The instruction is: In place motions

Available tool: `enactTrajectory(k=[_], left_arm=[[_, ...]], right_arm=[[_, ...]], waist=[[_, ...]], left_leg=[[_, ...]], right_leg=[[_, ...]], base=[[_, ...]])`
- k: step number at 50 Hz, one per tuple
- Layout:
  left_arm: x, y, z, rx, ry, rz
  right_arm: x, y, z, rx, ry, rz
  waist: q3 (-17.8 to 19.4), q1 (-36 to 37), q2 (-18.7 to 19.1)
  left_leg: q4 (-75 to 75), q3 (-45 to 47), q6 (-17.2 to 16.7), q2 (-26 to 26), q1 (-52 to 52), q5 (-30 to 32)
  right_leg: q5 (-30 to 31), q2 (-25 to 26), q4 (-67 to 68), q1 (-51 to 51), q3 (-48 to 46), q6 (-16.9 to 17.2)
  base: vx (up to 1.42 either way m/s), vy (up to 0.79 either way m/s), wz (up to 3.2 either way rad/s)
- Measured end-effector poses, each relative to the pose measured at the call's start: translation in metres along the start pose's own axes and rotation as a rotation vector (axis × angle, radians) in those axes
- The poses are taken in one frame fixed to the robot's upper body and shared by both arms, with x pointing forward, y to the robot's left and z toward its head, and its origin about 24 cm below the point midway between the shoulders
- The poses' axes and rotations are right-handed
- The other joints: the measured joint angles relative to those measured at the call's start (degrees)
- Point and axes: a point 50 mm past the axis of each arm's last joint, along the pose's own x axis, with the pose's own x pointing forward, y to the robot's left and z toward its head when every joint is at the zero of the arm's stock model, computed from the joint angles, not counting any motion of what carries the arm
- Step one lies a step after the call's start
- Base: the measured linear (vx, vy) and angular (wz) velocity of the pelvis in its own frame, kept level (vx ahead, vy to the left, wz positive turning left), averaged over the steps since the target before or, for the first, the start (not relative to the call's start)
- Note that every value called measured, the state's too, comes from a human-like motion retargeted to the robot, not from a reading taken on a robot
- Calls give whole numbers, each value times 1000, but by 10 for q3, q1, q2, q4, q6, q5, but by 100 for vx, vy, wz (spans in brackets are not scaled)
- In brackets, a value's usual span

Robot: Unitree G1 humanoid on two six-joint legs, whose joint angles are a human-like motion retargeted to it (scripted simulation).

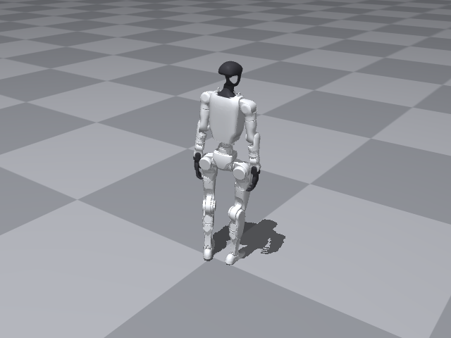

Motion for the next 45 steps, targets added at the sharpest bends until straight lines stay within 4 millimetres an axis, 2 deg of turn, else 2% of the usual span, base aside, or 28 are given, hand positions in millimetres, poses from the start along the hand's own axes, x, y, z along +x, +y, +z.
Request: enactTrajectory(k=[4,8,19,37,45], left_arm=[[1,-3,13,12,-37,-12],[2,-5,25,39,-76,-20],[2,-10,45,84,-133,-40],[2,-14,38,89,-104,-71],[2,-7,19,89,-76,-61]], right_arm=[[-3,-2,-17,1,52,-17],[-4,-4,-25,12,70,-28],[-6,-12,-25,70,61,-57],[-6,-13,-25,69,66,-64],[-4,-12,-13,26,55,-61]], waist=[[0,-1,3],[-1,-10,6],[-1,-19,14],[2,-6,21],[-4,9,30]], left_leg=[[-2,2,-4,3,0,-1],[-4,5,-7,6,-1,-2],[-8,16,-12,10,1,-9],[-5,6,-16,7,-2,-20],[4,3,-21,6,-1,-33]], right_leg=[[-3,2,0,-1,-1,-1],[-4,4,-1,-4,-1,-2],[-5,9,-1,-9,8,-8],[-12,3,1,-6,-1,-9],[-17,2,2,-2,-2,-14]], base=[[0,0,0],[0,0,0],[0,0,0],[0,0,0],[0,0,0]])
